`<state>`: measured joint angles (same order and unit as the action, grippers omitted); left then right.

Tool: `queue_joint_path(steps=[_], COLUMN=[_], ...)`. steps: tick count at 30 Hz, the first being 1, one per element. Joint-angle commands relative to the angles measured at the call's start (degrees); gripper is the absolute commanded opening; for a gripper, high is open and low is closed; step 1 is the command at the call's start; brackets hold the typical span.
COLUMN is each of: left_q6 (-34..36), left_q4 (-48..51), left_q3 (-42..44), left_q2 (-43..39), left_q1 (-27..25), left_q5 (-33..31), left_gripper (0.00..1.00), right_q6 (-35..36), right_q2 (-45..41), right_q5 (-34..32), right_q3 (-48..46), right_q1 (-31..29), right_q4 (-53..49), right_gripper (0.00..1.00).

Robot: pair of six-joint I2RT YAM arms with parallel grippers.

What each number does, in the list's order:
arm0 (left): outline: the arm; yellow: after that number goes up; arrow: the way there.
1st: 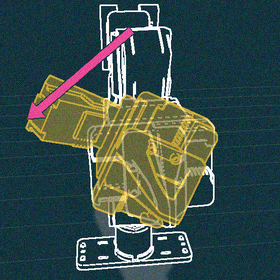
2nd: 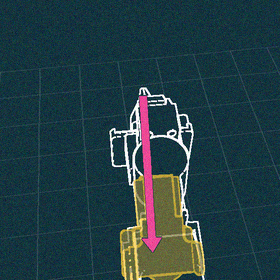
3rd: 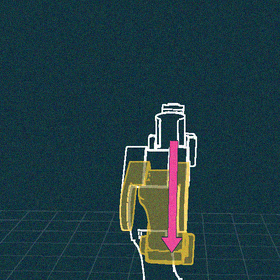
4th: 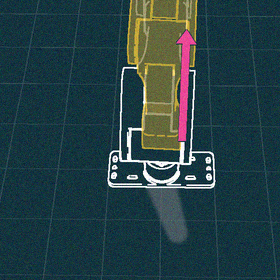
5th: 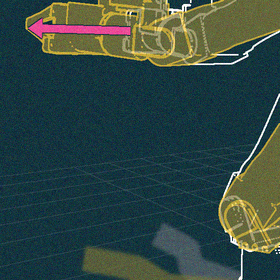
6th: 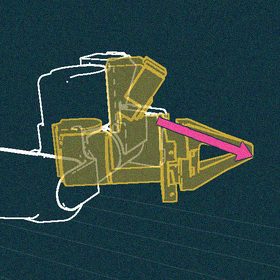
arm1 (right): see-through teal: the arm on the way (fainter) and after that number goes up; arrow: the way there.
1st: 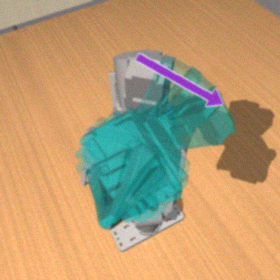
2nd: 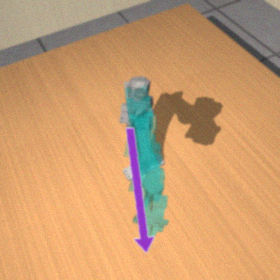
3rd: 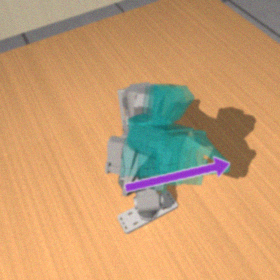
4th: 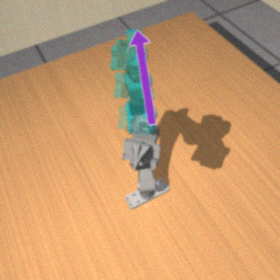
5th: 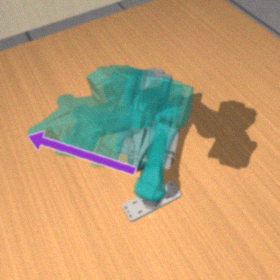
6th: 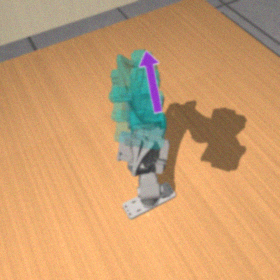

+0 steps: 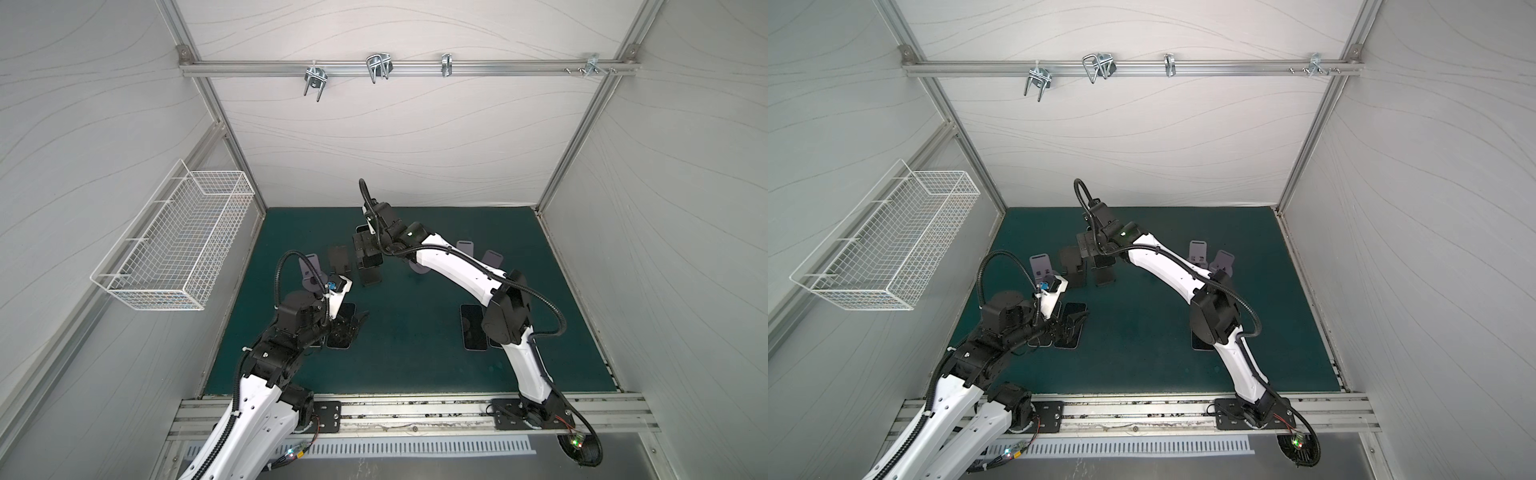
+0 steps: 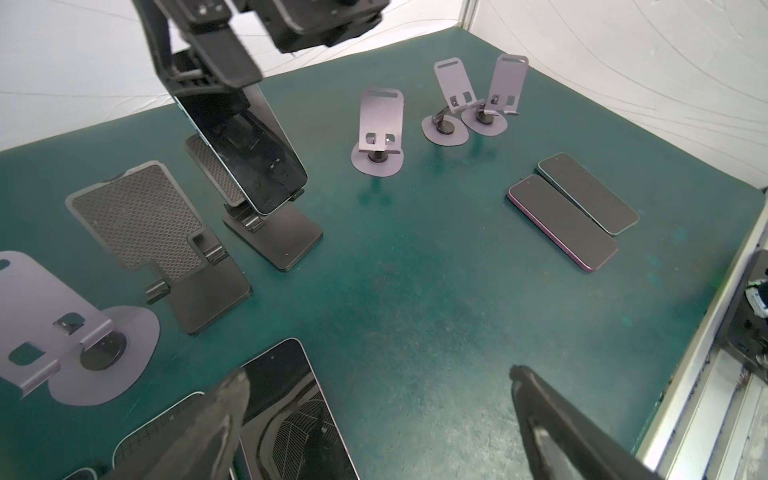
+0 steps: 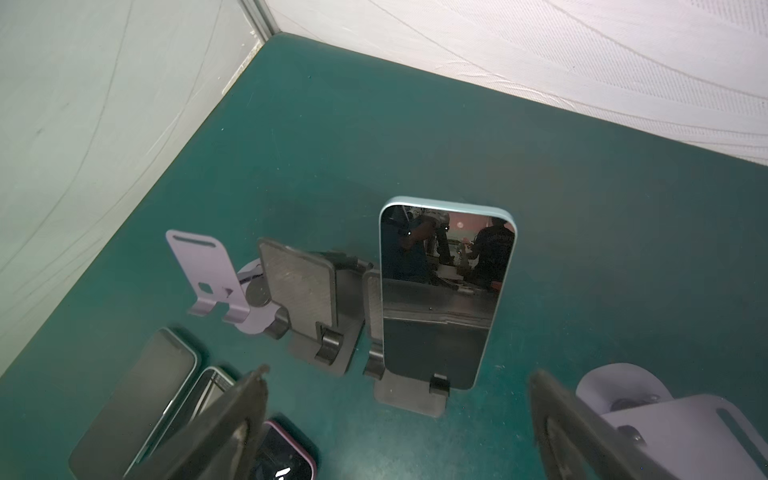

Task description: Remove the phone from the phone stand

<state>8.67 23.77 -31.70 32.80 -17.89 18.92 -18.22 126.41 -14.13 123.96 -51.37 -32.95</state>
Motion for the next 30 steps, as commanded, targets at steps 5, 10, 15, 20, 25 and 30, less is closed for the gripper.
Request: queue_joint_path(steps=[5, 10, 15, 20, 25, 30], left_q6=[2.65, 2.97, 2.94, 2.94, 2.85, 2.86], left_q4=[0.43, -0.43, -0.83, -1.15, -1.32, -1.36], left_q3=[-2.23, -2.05, -1.61, -1.76, -2.24, -2.23], left_q2=[-1.24, -0.98, -0.8, -0.54, -0.19, -0.03], left_q1=[0.23, 0.26, 0.3, 0.31, 0.31, 0.31], left_q5=[1.17, 1.21, 0.38, 0.64, 0.81, -0.05], left_gripper=[0.99, 0.99, 0.99, 0.99, 0.99, 0.99], right_q6=[-2.62, -2.48, -1.26, -0.6, -0.29, -0.21], right_q2=[2.64, 4.63, 6.55, 8.12, 9.24, 10.29], right_q5=[-1.53, -1.05, -0.59, -0.6, -0.33, -0.22], right_q3=[3.33, 5.48, 8.18, 9.55, 10.21, 11.38], right_q1=[1.1, 1.23, 1.34, 1.49, 1.76, 2.01], right_q4=[0.27, -0.27, -0.36, -0.48, -0.27, -0.41], right_gripper=[0.99, 0.99, 0.99, 0.99, 0.99, 0.99])
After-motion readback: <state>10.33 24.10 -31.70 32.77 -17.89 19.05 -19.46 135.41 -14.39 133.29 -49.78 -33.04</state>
